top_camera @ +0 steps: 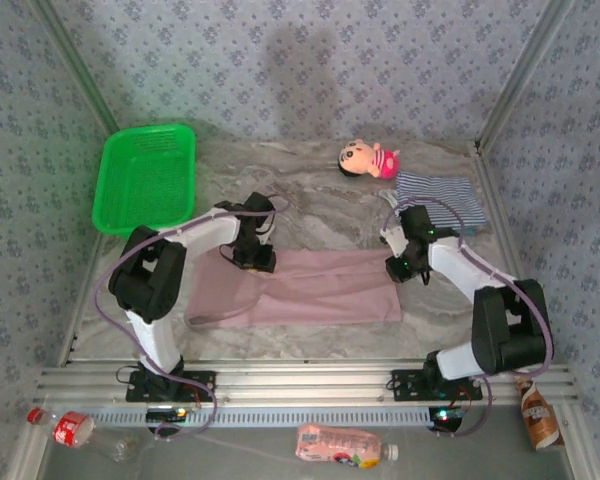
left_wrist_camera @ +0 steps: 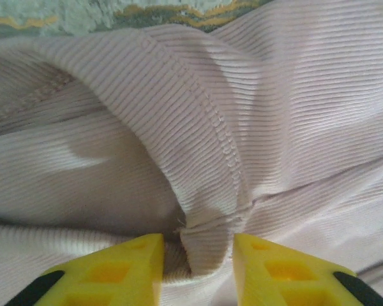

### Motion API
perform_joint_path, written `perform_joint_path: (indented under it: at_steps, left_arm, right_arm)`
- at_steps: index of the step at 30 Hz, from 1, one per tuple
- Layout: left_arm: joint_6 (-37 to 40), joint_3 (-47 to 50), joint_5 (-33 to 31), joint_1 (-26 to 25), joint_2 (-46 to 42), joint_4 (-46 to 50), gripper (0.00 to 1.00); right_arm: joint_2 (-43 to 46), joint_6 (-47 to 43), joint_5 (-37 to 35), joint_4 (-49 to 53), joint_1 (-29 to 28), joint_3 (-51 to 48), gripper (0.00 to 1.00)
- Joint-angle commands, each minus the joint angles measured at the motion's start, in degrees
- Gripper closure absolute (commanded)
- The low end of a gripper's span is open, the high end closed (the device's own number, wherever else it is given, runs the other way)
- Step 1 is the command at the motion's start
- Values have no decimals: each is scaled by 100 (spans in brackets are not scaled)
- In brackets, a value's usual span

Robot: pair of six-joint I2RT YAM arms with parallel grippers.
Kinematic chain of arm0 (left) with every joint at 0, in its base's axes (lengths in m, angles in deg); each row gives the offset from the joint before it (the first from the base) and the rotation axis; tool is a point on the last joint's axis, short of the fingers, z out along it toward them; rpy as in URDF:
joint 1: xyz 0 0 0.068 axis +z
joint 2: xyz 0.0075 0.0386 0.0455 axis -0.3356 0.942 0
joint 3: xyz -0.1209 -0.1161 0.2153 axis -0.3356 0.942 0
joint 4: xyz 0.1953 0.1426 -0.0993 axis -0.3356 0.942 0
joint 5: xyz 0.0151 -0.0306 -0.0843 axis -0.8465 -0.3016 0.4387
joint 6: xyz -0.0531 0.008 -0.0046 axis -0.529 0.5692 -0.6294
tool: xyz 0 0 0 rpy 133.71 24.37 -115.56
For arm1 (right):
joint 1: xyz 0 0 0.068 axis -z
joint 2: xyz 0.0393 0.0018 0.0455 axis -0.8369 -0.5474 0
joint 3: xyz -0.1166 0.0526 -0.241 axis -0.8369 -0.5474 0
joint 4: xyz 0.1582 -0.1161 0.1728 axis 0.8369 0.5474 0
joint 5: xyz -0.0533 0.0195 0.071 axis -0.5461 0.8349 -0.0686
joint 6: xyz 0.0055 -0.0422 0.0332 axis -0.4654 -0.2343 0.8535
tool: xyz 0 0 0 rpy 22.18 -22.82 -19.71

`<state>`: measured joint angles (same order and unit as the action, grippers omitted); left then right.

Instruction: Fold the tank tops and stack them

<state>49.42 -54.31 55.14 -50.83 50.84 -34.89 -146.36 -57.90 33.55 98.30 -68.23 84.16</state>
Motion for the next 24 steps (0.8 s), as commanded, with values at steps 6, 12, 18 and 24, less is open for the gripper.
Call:
perform_joint_path:
  at_steps: [6, 12, 18, 24]
  left_arm:
    - [228, -1328, -560, 615, 139, 837, 62]
    - [528, -1595, -770, 1026, 638, 797, 62]
    - [825, -1662, -1327, 1318, 916, 1073, 64]
    - [1159, -1734, -2272, 1425, 1087, 1340, 66]
  right_arm:
    - [-544, 67, 346, -822, -400, 702, 59]
    - [-1236, -235, -3, -948, -497, 767, 60]
    - [-1343, -426, -451, -451, -574, 686, 62]
    - [-1281, -531, -803, -237, -679, 423, 64]
